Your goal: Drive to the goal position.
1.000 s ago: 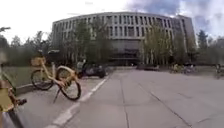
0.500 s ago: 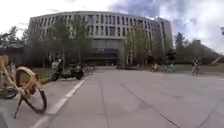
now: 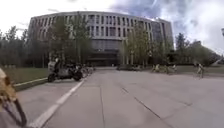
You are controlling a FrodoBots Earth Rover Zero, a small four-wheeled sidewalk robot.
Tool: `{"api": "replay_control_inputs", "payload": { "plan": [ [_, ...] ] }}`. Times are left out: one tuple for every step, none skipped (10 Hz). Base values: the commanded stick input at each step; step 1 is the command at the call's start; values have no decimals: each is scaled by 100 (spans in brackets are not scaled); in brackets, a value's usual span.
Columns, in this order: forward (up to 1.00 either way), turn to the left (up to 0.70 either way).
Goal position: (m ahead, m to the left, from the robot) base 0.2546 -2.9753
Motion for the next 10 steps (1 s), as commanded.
{"api": "replay_control_inputs", "payload": {
  "plan": [
    [70,0],
    [70,0],
    [70,0],
    [70,-4],
    [70,-21],
    [70,-32],
    [70,-31],
    [70,-16],
    [70,0],
    [70,0]
  ]
}}
